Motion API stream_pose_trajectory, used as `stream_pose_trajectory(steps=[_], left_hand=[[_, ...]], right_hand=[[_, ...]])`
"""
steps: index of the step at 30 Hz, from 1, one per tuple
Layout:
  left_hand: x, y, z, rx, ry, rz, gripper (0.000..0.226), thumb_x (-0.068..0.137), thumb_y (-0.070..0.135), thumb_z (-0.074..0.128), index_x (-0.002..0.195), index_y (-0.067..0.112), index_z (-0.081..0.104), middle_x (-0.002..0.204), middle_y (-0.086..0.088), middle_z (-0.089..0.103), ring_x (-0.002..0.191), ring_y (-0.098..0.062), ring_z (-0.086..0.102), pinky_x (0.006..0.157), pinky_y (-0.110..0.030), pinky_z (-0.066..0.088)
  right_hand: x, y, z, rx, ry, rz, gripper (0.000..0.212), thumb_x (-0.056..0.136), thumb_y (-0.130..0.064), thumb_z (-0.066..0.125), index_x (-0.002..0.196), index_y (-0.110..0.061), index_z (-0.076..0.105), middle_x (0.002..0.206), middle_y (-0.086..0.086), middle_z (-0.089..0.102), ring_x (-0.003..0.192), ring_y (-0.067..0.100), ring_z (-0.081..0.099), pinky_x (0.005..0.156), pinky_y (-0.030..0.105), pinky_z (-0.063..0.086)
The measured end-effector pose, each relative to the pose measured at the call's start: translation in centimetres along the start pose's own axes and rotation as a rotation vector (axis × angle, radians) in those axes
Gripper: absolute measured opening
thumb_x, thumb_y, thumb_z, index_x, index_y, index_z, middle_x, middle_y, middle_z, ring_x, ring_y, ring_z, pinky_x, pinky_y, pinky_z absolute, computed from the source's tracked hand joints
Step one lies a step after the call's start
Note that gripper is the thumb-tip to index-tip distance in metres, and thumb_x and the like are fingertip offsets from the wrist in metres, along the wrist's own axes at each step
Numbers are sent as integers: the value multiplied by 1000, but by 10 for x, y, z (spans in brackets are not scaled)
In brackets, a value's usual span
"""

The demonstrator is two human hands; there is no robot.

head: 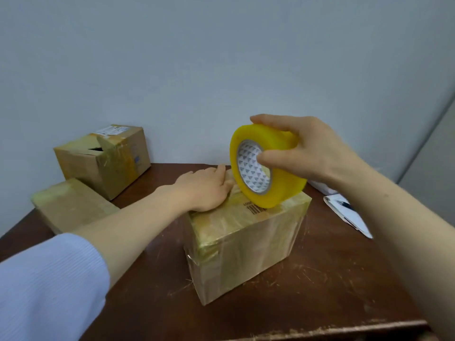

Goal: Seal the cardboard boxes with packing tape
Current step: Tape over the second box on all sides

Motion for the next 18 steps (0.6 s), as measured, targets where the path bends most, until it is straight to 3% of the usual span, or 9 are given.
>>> stream_pose_trajectory(steps=[3,7,9,11,14,18], left_hand=[[-2,0,-1,2,-3,-28,61,100,47,17,151,15,11,155,-5,24,140,-22,27,112,-42,25],[-3,11,-1,20,-3,2,61,100,47,17,151,15,9,156,-3,22,141,-21,25,112,-42,24],[-1,8,1,9,-14,-14,60,100,46,17,151,17,7,156,-2,22,141,-22,26,109,-42,27],[0,8,2,10,-23,-20,60,100,46,16,151,17,6,156,-1,22,140,-21,26,106,-42,28],[1,11,2,32,-32,-12,60,100,46,15,152,18,4,157,-1,19,141,-20,24,108,-40,26],[2,8,2,59,-38,-10,60,100,48,14,152,19,4,158,0,16,143,-17,21,110,-37,24]], right_hand=[[-20,3,-20,-36,-21,48,49,65,-37,69,109,-57,60,107,-30,55,102,-1,47,71,13,38],[-47,2,-29,-57,-67,81,51,57,-45,63,107,-55,63,113,-22,61,107,5,53,76,22,42],[-58,4,-32,-136,-137,136,47,50,-50,63,97,-58,65,102,-19,64,99,9,58,76,27,47],[-71,12,-32,-224,-205,198,40,47,-55,61,87,-62,64,86,-24,60,83,3,56,65,20,45],[-93,23,-18,-303,-250,226,44,54,-58,56,98,-60,62,61,-24,54,69,-3,51,56,10,37],[-117,41,17,-328,-254,233,50,68,-59,55,118,-59,52,80,-20,63,85,4,55,67,19,43]])
Point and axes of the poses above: each hand's wrist, its own x-axis towards the middle knuckle, its own z-axis out of the palm, y = z × x, the point moved 10 cm from there along x, towards the middle knuckle
